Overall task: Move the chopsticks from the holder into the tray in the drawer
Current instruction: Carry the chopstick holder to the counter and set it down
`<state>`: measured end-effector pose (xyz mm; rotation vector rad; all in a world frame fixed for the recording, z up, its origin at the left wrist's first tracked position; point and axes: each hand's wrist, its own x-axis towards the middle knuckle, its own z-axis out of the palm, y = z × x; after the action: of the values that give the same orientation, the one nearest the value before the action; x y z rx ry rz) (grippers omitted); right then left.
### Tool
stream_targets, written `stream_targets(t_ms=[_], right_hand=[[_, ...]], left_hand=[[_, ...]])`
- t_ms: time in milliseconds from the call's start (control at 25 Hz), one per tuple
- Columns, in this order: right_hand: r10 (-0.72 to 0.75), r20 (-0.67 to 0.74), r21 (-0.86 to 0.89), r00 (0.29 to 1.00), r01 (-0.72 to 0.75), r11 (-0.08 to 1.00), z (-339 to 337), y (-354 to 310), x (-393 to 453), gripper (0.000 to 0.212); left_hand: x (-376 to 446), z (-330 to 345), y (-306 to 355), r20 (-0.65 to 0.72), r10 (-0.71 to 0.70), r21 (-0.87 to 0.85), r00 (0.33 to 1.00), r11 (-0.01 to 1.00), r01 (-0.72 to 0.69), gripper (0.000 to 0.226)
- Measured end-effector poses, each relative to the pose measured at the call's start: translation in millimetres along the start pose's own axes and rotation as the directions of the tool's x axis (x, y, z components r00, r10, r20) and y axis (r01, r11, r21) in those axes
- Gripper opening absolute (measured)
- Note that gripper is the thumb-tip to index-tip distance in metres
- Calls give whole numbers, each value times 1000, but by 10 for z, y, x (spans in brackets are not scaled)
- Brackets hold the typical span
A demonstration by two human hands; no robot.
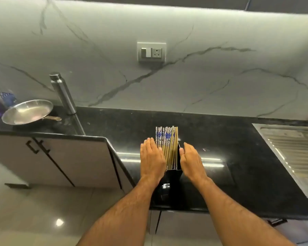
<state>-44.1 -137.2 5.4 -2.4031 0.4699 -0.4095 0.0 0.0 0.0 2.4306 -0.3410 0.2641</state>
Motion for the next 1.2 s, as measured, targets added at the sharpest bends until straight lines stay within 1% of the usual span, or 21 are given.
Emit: stream_targets(t_ms=[80,120,160,240,320,360,480,680,800,880,1000,1080,1120,1160,1200], right_hand=[[82,68,123,994,-90,988,104,44,18,30],[98,94,170,991,-113,979,171,79,15,31],[139,115,215,984,-162,963,219,97,21,32],[194,122,317,974,-223,922,318,147,43,37],[243,122,398,962,-271,877,359,160,89,40],[263,120,421,957,-289,860,392,179,108,41],[293,104,447,950,-308,840,426,175,131,42],[243,145,510,959,-283,812,516,62,111,40],[190,176,542,966,-256,800,603,-140,46,39],[129,207,556,970,-225,800,720,-316,-36,38],[31,246,570,969,-170,804,939,-614,-236,37],[-17,263,578,965,-143,804,1109,-788,-388,36],[-42,284,579,958,-136,804,1225,-898,-505,36],[-68,315,579,947,-135,804,1354,-1006,-644,35],[-99,352,580,931,-134,803,1484,-1114,-803,35]], left_hand=[[-1,115,-2,12,-116,-200,993,973,116,26],[-16,168,1,32,-182,-258,983,949,184,22],[-18,224,1,60,-242,-277,969,928,249,21],[-25,341,-33,120,-371,-347,921,853,389,23],[-23,391,-23,158,-450,-410,879,780,473,30],[-25,423,-16,167,-469,-446,867,749,490,33],[-6,443,21,163,-487,-531,858,689,493,39],[-27,328,-78,115,-550,-611,827,617,495,41],[-81,139,-225,95,-605,-711,790,514,479,41],[-161,-32,-373,48,-659,-763,751,461,453,41],[-364,-297,-655,-47,-728,-792,684,445,419,38],[-504,-470,-819,-63,-760,-817,647,412,404,38],[-608,-583,-928,-76,-784,-834,616,389,391,38],[-729,-694,-1054,-100,-818,-848,567,368,381,38],[-867,-812,-1190,-135,-854,-851,502,359,383,38]])
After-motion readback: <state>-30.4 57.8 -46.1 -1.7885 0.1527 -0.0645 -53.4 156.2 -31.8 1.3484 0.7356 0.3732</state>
